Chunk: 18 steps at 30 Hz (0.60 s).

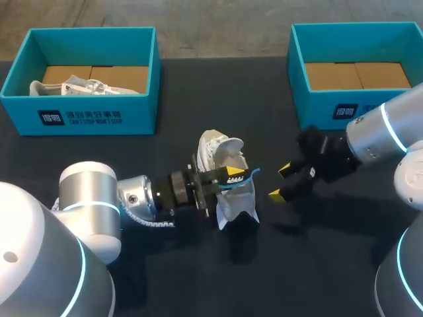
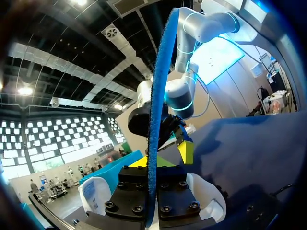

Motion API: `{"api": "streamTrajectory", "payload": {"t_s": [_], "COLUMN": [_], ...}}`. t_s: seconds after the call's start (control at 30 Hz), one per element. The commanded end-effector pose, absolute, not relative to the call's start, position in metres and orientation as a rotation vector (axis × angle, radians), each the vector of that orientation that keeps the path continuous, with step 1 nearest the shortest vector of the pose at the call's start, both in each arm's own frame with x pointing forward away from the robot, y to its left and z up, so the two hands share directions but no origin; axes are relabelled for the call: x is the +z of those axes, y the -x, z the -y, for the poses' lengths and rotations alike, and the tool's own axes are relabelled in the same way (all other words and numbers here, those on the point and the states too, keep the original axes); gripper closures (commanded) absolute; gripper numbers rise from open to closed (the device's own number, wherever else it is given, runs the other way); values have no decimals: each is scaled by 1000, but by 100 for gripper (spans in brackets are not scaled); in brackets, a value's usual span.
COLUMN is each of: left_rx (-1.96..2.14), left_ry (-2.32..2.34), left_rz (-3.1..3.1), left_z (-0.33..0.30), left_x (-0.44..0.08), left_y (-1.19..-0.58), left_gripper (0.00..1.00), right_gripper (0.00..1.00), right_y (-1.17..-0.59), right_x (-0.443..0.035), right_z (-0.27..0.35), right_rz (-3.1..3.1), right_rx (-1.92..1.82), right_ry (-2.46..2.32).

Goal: Take the shoe out of the shoebox, open the shoe tongue, remove and reinsert the insole, then place the shoe into the shoebox

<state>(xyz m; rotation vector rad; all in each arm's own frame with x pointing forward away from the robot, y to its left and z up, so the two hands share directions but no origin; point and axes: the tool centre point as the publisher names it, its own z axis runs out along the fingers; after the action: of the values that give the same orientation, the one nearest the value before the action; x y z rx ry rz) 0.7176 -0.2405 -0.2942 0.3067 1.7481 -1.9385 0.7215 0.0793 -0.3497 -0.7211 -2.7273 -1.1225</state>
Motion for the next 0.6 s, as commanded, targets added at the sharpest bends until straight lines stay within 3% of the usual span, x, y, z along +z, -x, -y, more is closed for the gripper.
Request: {"api": "streamTrajectory", "payload": {"t_s": [0.03,0.6], "left_rx": [-1927,-1883], "left_ry": [-298,-306], "left_rz": [-1755,-1807], "left_z": [238,229], "left_x": [-290,-305], "left_y": [-714,-721], "left_gripper": [100,100], "right_gripper": [0,0], "right_y": [-722,-722], "right_x": [-352,-357], "right_z": [-83,-86], "right_rz": [2727,2723], "right_rx": [-1120,-1106], "right_ry": [724,723]}}
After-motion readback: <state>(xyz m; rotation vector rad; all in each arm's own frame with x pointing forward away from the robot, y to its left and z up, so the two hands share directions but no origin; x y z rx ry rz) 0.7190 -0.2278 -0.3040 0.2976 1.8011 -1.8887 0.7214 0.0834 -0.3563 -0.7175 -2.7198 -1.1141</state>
